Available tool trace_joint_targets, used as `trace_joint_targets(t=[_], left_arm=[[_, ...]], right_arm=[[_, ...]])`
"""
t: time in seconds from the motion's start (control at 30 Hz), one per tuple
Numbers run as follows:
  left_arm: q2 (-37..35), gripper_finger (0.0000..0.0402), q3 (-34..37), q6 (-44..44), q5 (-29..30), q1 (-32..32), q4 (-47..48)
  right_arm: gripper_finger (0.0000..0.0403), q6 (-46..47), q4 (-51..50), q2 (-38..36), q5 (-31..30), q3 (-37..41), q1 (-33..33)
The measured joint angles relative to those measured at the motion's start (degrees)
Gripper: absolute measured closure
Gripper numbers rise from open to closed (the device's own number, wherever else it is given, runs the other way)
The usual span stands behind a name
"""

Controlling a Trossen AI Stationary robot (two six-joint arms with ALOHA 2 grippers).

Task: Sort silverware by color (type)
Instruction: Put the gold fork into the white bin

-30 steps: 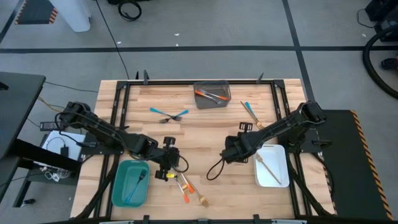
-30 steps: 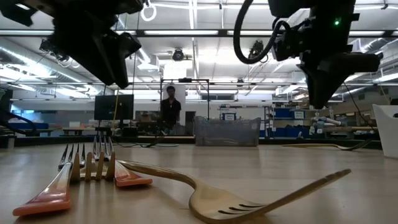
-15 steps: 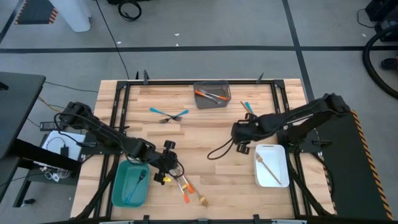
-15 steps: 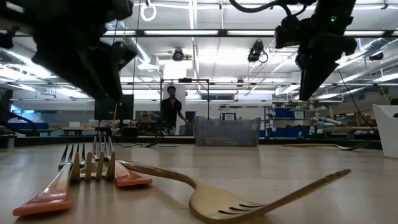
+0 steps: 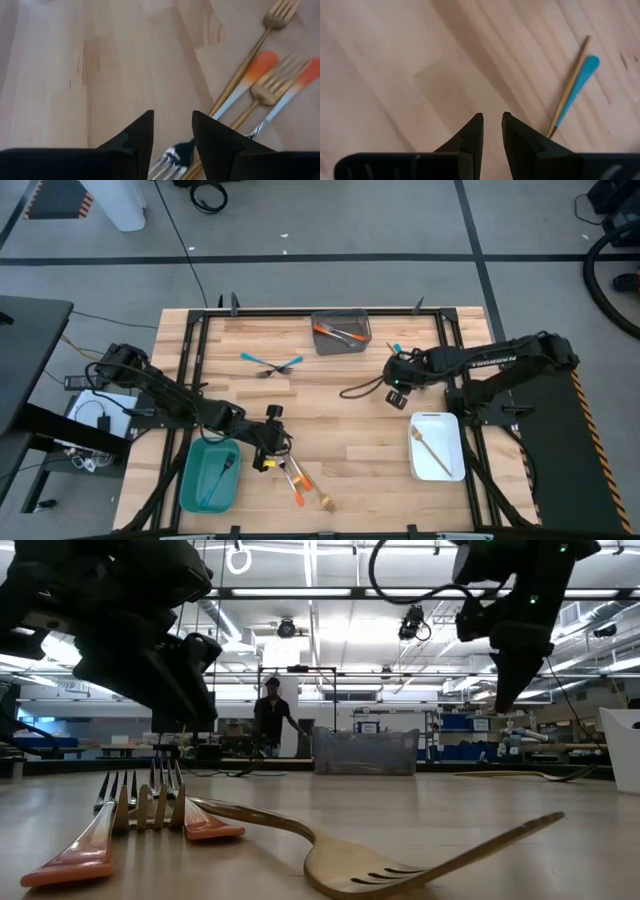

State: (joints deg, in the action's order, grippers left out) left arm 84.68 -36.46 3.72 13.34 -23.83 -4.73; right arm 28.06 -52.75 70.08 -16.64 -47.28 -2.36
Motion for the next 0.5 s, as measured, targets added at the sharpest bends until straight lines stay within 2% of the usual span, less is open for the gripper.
trace_joint_targets(t=[0.27, 0.5], left_arm=[[0.0, 0.026, 0.9, -2.7, 0.0, 0.6, -2.2], [0.0, 0.026, 0.9, -2.9, 0.0, 0.9, -2.5]], right_arm=[[0.0325, -4.0, -0.2, -1.0, 6.1, 0.4, -10.2], [0.0323, -6.5, -1.3, -0.9, 8.3, 0.4, -19.0]])
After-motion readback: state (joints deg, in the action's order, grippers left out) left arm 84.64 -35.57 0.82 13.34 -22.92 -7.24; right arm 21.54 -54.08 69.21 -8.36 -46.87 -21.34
